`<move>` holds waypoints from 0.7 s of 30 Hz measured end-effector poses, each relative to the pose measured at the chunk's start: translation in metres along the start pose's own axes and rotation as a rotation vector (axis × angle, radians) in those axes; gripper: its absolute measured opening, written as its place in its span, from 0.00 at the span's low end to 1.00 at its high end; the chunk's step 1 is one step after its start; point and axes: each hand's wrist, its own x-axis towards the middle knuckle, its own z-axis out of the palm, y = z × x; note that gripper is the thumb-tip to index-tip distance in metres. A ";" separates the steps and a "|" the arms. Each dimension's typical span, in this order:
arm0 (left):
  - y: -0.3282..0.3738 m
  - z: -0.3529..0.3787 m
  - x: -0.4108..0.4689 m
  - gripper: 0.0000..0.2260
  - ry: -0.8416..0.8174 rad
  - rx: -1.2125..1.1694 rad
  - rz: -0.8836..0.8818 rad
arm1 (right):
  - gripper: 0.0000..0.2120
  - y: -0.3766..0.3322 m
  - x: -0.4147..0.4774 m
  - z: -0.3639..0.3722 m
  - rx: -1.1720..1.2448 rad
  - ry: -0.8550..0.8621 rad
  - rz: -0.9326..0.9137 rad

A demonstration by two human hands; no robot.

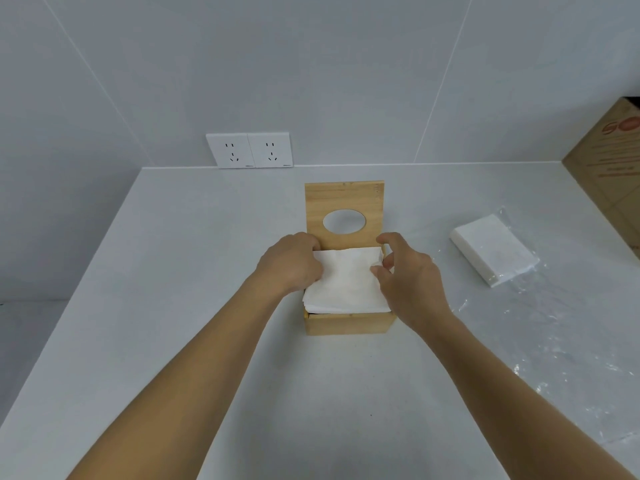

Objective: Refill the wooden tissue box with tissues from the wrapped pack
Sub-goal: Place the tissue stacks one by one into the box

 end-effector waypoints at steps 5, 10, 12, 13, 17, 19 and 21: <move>0.001 0.004 0.002 0.09 0.041 0.165 0.012 | 0.16 0.005 0.004 0.003 -0.023 -0.012 -0.005; 0.004 0.006 0.002 0.09 0.065 0.227 0.008 | 0.15 0.008 0.008 0.009 -0.112 -0.009 -0.027; 0.006 0.007 0.001 0.09 0.058 0.254 0.006 | 0.15 0.010 0.008 0.011 -0.130 -0.001 -0.049; 0.006 0.009 0.000 0.10 0.056 0.267 0.006 | 0.14 0.011 0.008 0.013 -0.125 0.000 -0.054; 0.008 0.015 -0.003 0.11 0.109 0.314 0.013 | 0.13 0.014 0.009 0.018 -0.143 0.023 -0.079; 0.009 0.016 -0.004 0.12 0.133 0.323 0.008 | 0.12 0.016 0.011 0.020 -0.175 0.019 -0.088; 0.011 0.018 -0.006 0.12 0.139 0.348 0.008 | 0.12 0.016 0.011 0.021 -0.226 0.002 -0.084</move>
